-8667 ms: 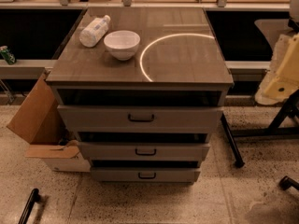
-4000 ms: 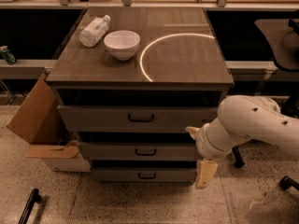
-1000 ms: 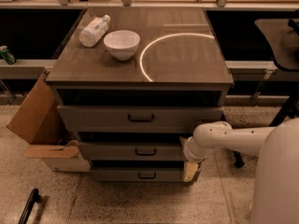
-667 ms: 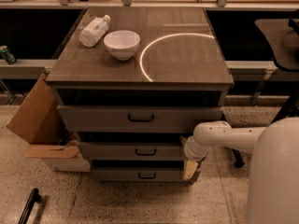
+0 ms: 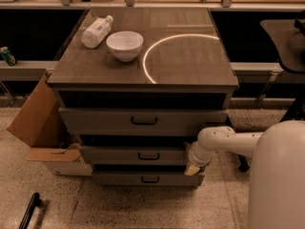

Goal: Open middle drawer

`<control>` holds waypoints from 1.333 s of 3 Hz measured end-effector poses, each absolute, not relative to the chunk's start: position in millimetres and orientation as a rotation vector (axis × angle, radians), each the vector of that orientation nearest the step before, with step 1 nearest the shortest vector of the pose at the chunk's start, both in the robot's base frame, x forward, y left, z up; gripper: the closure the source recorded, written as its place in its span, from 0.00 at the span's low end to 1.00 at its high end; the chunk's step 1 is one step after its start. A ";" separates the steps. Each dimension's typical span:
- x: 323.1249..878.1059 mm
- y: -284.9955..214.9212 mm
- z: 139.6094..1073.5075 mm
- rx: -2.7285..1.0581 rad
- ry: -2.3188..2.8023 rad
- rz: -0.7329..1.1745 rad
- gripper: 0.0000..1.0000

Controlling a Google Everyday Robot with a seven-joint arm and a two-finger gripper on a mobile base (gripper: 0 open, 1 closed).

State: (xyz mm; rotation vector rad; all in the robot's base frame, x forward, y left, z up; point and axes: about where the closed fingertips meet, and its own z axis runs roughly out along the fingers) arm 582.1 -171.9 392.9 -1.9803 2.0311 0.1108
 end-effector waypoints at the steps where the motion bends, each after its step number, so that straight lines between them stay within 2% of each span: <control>1: 581.9 -172.0 397.2 -1.980 2.031 0.111 0.65; 2: 581.9 -172.0 401.1 -1.980 2.031 0.111 0.88; 3: 581.8 -172.0 402.4 -1.980 2.031 0.111 1.00; 4: 550.2 -171.0 413.2 -1.961 2.002 0.124 1.00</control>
Offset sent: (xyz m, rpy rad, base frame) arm -0.1007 -0.0196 0.0380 0.0424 -0.0709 -0.0284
